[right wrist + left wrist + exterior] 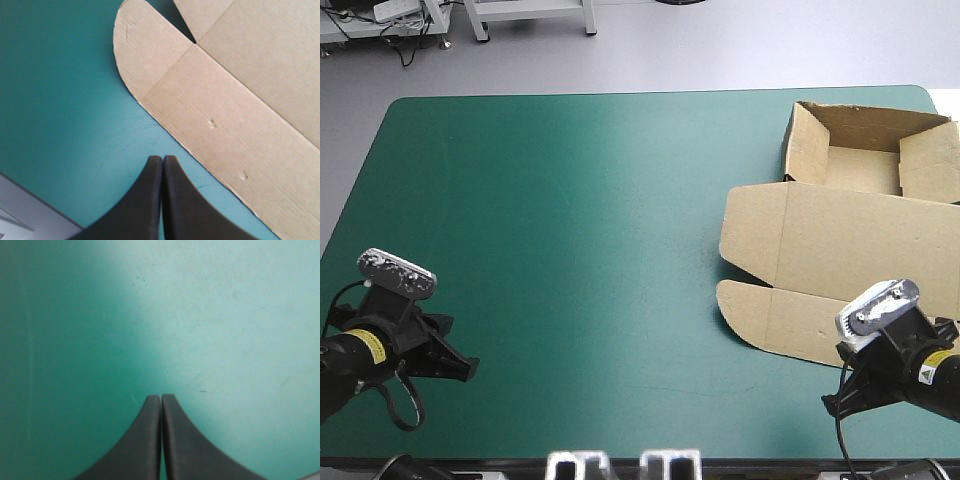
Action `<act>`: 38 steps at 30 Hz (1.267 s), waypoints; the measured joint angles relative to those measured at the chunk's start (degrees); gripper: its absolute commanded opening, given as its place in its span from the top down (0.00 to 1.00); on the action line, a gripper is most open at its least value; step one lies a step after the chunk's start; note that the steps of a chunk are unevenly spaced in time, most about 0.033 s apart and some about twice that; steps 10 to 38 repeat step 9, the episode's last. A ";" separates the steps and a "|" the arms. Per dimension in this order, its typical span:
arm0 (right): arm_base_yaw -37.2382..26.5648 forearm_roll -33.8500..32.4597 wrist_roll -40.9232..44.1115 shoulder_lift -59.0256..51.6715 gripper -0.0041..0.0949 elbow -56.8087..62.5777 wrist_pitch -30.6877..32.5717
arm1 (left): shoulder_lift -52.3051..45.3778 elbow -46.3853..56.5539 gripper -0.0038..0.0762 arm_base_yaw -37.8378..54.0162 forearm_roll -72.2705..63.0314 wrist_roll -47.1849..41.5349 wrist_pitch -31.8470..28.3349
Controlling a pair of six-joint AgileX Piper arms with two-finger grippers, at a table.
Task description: Fold the box
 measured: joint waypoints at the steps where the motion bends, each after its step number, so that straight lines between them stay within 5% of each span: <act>1: 0.00 0.00 0.00 -0.56 0.98 0.11 0.11 | 0.00 0.66 0.96 0.00 -0.65 0.00 0.00; 38: 0.00 0.20 0.32 -0.95 0.98 0.59 0.46 | -0.69 4.16 0.97 0.00 -2.70 0.51 0.00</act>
